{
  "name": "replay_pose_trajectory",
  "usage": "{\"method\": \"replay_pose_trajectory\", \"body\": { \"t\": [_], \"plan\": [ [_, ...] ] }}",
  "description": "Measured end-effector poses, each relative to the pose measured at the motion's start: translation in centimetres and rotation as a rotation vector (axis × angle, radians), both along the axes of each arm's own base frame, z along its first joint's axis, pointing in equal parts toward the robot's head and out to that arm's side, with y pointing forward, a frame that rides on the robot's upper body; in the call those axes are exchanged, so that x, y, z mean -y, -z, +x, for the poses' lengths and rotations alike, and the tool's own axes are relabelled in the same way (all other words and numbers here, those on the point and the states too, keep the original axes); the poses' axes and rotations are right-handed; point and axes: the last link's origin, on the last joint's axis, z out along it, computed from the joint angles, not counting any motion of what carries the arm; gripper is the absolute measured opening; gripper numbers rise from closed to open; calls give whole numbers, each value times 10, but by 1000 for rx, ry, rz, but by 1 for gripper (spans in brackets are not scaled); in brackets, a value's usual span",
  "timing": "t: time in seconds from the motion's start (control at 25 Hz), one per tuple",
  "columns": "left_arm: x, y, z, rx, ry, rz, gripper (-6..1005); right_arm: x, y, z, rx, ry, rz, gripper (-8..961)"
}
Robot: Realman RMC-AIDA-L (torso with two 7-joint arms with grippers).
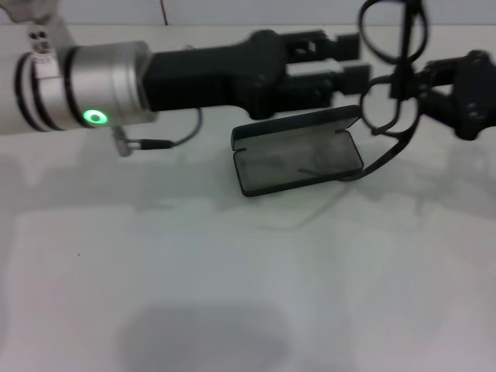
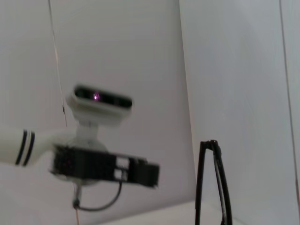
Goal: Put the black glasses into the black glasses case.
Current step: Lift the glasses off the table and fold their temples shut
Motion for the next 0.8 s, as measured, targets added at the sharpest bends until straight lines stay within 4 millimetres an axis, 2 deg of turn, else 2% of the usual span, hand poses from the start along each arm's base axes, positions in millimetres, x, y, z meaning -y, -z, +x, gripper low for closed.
{"method": "replay_pose_trajectory", "body": {
  "t": [0.16,0.24,0.36,0.44,0.48,0.6,0.72,0.76,0.8],
  "plan": [
    [-8,-10,-29,-55,-116,68,620,8,-23,2,-81,-29,25,97],
    [-12,-6,-38,-101,-158,81,620,10,-32,0,-136,-40,45,95],
    [-11,5,-42,-165,-145,63,620,12,-37,-9,-209,-76,56,94],
    [-8,23,-32,-230,-86,2,620,10,-39,-20,-234,-112,65,94],
    [-8,23,-32,-230,-86,2,620,10,-39,-20,-234,-112,65,94],
    [-2,44,-11,-261,6,-71,620,0,-39,-29,-240,-112,81,94],
    [10,56,15,-249,140,-150,621,-11,-32,-34,-233,-85,87,93],
    [13,57,23,-236,180,-172,621,-19,-19,-38,-191,-62,74,93],
    [17,58,32,-215,223,-195,621,-19,-17,-39,-184,-63,68,93]
  ]
}}
